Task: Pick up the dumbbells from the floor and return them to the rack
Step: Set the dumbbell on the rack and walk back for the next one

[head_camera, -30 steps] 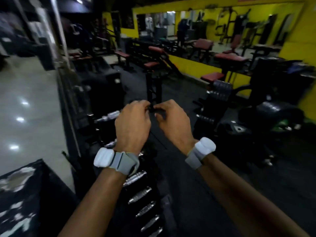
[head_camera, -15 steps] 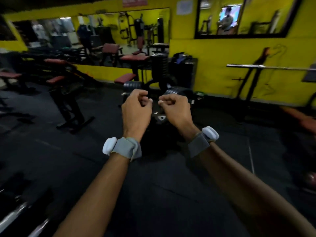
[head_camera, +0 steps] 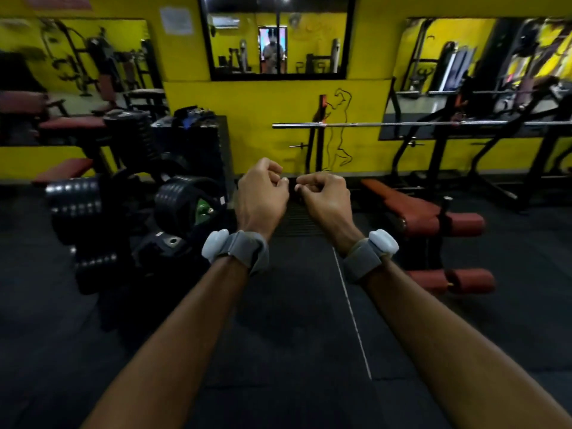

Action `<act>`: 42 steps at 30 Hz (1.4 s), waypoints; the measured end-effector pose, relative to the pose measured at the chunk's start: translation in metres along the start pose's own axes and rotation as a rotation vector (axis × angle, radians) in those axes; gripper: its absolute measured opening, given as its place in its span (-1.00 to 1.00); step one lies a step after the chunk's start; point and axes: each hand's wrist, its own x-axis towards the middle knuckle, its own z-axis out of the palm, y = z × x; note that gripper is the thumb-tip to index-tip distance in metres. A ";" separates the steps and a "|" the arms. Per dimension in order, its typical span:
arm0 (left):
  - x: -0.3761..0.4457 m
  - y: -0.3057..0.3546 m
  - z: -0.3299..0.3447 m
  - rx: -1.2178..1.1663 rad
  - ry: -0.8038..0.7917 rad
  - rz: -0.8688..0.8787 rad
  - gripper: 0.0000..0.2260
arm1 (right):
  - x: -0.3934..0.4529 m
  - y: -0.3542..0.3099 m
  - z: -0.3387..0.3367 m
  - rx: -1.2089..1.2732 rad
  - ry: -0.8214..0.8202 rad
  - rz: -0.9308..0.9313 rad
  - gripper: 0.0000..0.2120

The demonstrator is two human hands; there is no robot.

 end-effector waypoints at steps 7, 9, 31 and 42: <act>0.061 0.032 0.111 -0.133 -0.141 0.105 -0.85 | 0.071 0.061 -0.046 0.002 0.166 0.077 -0.83; 0.081 0.035 0.142 -0.184 -0.180 0.133 -0.84 | 0.091 0.076 -0.055 -0.024 0.205 0.085 -0.83; 0.127 0.192 0.406 -0.633 -0.771 0.292 -0.89 | 0.174 0.191 -0.249 -0.293 0.907 0.316 -0.90; 0.056 0.324 0.558 -0.702 -1.004 0.324 -0.91 | 0.180 0.290 -0.429 -0.328 1.115 0.370 -0.89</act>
